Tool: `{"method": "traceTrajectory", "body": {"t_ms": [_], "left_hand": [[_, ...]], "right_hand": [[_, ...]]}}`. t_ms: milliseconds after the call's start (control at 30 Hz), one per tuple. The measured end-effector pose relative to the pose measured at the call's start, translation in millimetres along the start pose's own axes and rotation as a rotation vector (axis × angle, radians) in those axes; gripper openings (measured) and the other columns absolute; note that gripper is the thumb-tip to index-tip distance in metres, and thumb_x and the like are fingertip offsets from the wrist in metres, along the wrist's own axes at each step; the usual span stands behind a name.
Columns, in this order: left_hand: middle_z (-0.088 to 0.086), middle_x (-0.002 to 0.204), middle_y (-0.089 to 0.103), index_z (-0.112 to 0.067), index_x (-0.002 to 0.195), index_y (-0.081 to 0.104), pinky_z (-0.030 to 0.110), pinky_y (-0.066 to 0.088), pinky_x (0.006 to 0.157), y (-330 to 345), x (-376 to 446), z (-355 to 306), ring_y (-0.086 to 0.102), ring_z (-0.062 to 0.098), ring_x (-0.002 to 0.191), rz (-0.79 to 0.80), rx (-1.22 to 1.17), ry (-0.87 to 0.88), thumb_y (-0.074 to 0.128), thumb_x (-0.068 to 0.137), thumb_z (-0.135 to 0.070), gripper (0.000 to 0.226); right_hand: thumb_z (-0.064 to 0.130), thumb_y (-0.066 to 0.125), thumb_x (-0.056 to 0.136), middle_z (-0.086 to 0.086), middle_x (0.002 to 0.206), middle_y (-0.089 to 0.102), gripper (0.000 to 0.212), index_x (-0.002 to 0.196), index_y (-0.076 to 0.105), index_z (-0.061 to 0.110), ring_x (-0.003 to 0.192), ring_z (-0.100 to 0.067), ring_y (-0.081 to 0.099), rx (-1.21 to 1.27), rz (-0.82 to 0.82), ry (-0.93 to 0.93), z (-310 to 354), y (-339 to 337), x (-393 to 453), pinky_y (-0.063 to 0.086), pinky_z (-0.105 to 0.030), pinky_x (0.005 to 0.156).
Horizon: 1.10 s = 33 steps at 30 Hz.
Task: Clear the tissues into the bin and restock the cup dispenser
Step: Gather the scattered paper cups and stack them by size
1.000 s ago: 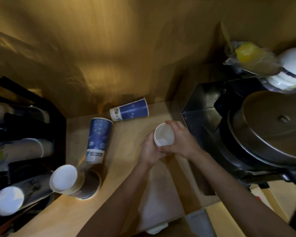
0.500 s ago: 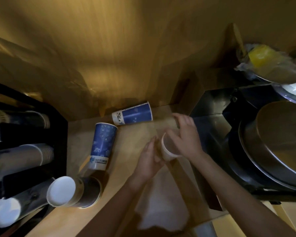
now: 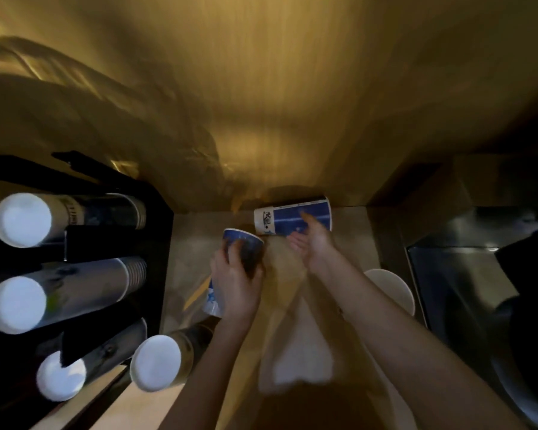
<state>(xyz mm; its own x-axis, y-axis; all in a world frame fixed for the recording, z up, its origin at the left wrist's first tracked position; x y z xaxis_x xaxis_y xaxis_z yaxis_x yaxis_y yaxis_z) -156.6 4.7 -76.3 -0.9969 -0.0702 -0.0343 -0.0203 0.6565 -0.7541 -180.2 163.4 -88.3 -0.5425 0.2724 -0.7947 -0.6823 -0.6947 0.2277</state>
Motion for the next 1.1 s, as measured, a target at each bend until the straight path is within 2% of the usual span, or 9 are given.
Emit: {"method": "traceTrajectory", "body": {"t_ms": [133, 267, 400, 533, 733, 867, 967, 1033, 1100], "left_hand": [[0.018, 0.148, 0.027, -0.012, 0.141, 0.024, 0.043, 0.034, 0.106, 10.8, 4.2, 21.7, 0.028, 0.032, 0.135, 0.069, 0.088, -0.148, 0.069, 0.077, -0.023, 0.079], [0.016, 0.152, 0.025, -0.013, 0.145, 0.011, 0.046, 0.038, 0.106, 23.6, 2.3, 40.9, 0.031, 0.031, 0.135, 0.165, 0.126, -0.229, 0.066, 0.08, -0.026, 0.086], [0.015, 0.15, 0.027, -0.013, 0.145, 0.011, 0.043, 0.039, 0.105, 26.1, 4.6, 45.5, 0.036, 0.03, 0.132, 0.16, 0.068, -0.253, 0.068, 0.079, -0.023, 0.087], [0.017, 0.15, 0.027, -0.012, 0.145, 0.011, 0.047, 0.036, 0.108, 28.3, 2.5, 43.8, 0.034, 0.032, 0.134, 0.147, 0.063, -0.252, 0.069, 0.078, -0.021, 0.088], [0.018, 0.145, 0.032, -0.013, 0.145, 0.01, 0.046, 0.037, 0.106, 25.8, 3.1, 41.2, 0.038, 0.032, 0.129, 0.139, 0.021, -0.25, 0.071, 0.076, -0.017, 0.092], [0.019, 0.141, 0.034, -0.014, 0.145, 0.01, 0.043, 0.038, 0.101, 20.5, -1.7, 35.8, 0.04, 0.033, 0.126, 0.169, -0.123, -0.251, 0.077, 0.067, -0.016, 0.103], [0.017, 0.138, 0.034, -0.012, 0.143, 0.016, 0.039, 0.036, 0.102, 18.0, -12.7, 27.4, 0.039, 0.031, 0.125, 0.203, -0.221, -0.202, 0.082, 0.059, -0.013, 0.107], [0.014, 0.135, 0.037, -0.01, 0.137, 0.025, 0.031, 0.035, 0.097, 16.9, -24.0, 21.3, 0.041, 0.028, 0.123, 0.22, -0.265, -0.161, 0.085, 0.054, -0.011, 0.103], [0.014, 0.132, 0.042, -0.008, 0.132, 0.031, 0.029, 0.037, 0.092, 15.9, -37.2, 17.1, 0.045, 0.028, 0.12, 0.229, -0.302, -0.117, 0.086, 0.05, -0.01, 0.099]], "right_hand": [[0.03, 0.058, 0.088, -0.017, 0.126, 0.058, 0.049, 0.129, 0.044, 0.009, 0.111, -0.027, 0.059, 0.209, -0.033, 0.038, -0.9, 0.1, 24.4, 0.047, -0.034, 0.098], [0.034, 0.061, 0.084, -0.012, 0.128, 0.058, 0.053, 0.129, 0.042, 0.013, 0.114, -0.026, 0.057, 0.229, -0.116, 0.047, 0.5, -3.5, 42.3, 0.041, -0.039, 0.105], [0.037, 0.066, 0.08, -0.012, 0.13, 0.056, 0.059, 0.128, 0.042, 0.012, 0.113, -0.026, 0.057, 0.208, -0.223, 0.019, -0.8, -4.1, 50.4, 0.042, -0.039, 0.103], [0.038, 0.07, 0.076, -0.011, 0.127, 0.058, 0.061, 0.124, 0.047, 0.008, 0.11, -0.027, 0.058, 0.11, -0.355, -0.06, -0.9, -8.7, 48.0, 0.046, -0.041, 0.1], [0.034, 0.077, 0.071, -0.011, 0.13, 0.057, 0.073, 0.129, 0.042, 0.008, 0.113, -0.027, 0.058, 0.02, -0.358, -0.236, 9.8, -15.3, 26.0, 0.046, -0.039, 0.098], [0.03, 0.078, 0.07, -0.011, 0.13, 0.057, 0.073, 0.128, 0.041, 0.007, 0.108, -0.02, 0.058, -0.022, -0.29, -0.462, 29.5, -17.1, -0.9, 0.045, -0.028, 0.089], [0.025, 0.078, 0.071, -0.008, 0.126, 0.058, 0.068, 0.125, 0.043, 0.005, 0.098, -0.01, 0.058, -0.106, -0.224, -0.656, 44.1, -18.7, -26.2, 0.046, -0.008, 0.074], [0.024, 0.078, 0.071, 0.0, 0.116, 0.057, 0.062, 0.121, 0.044, 0.012, 0.089, -0.001, 0.059, -0.13, -0.184, -0.769, 51.2, -23.3, -45.3, 0.045, -0.001, 0.064], [0.023, 0.078, 0.071, 0.006, 0.11, 0.055, 0.061, 0.119, 0.042, 0.018, 0.087, 0.009, 0.057, -0.134, -0.129, -0.847, 55.6, -30.0, -65.9, 0.045, 0.001, 0.066]]}}
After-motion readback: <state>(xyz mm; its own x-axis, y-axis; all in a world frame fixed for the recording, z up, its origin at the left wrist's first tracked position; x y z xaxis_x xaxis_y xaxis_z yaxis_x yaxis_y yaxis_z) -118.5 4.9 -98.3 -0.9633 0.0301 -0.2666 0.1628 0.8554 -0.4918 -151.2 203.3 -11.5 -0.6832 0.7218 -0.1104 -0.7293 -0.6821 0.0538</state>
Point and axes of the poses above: each hand's wrist, its own x-axis towards the middle knuckle, its own y-axis out of the palm, z = x × y, the point moved 5 cm from there along x, towards the middle knuckle
